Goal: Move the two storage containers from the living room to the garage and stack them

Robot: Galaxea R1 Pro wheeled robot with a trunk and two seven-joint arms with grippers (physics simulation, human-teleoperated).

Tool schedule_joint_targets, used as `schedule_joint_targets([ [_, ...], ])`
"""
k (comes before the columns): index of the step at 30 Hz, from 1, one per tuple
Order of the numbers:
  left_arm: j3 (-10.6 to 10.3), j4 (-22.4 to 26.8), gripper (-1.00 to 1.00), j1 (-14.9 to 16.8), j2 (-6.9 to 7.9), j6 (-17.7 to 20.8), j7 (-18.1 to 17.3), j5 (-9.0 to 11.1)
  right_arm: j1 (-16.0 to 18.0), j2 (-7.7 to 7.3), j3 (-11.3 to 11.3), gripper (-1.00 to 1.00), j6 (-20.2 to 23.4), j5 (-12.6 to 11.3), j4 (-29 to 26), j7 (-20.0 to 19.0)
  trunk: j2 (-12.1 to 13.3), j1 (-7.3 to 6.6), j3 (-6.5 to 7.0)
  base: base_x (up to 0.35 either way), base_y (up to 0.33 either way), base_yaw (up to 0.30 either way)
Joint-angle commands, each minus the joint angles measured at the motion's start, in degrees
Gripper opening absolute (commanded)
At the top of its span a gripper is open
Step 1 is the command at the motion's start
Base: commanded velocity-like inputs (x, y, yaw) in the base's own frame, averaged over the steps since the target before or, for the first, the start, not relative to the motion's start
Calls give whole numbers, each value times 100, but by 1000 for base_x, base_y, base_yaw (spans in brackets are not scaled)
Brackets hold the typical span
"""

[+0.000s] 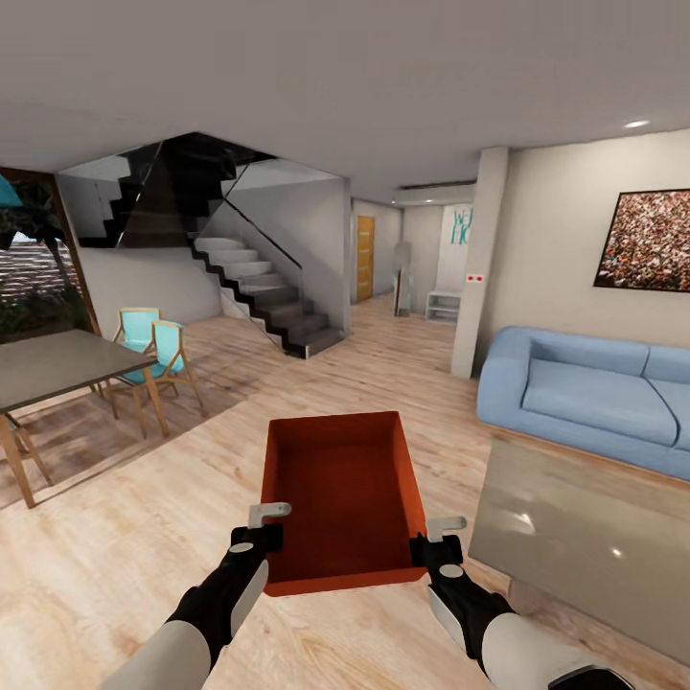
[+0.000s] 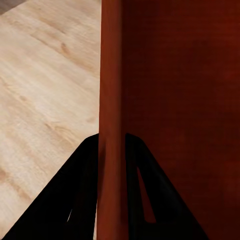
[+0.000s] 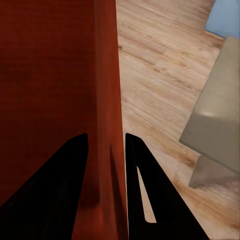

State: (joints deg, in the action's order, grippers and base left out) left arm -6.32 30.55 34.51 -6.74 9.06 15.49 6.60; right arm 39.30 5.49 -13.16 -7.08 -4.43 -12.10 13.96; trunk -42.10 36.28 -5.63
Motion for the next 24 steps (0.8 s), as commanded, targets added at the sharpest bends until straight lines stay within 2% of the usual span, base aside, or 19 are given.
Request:
schedule_joint_targets([
  [1, 8, 0, -100, 3, -1, 33, 51, 541, 8, 50, 132, -100, -34, 33, -20, -10, -7, 4, -9, 317, 0, 1],
  [8, 13, -7, -100, 0, -2, 34, 51, 548, 8, 49, 134, -100, -35, 45, -20, -7, -7, 4, -9, 321, 0, 0],
  [9, -48, -30, -100, 3, 10, 8, 60, 95, 8, 35, -13, -100, -11, 2, -20, 3, -7, 4, -10, 0, 0, 0],
  [14, -75, 7, -100, -27, 19, 20, 60, 200, 8, 56, -65, -100, 4, -16, 28, 21, -7, 4, -10, 92, 0, 0],
  [24, -142, -5, -100, -32, 50, 34, 60, 297, 8, 62, -175, -100, 0, -105, 32, 59, -7, 4, -10, 313, 0, 0],
])
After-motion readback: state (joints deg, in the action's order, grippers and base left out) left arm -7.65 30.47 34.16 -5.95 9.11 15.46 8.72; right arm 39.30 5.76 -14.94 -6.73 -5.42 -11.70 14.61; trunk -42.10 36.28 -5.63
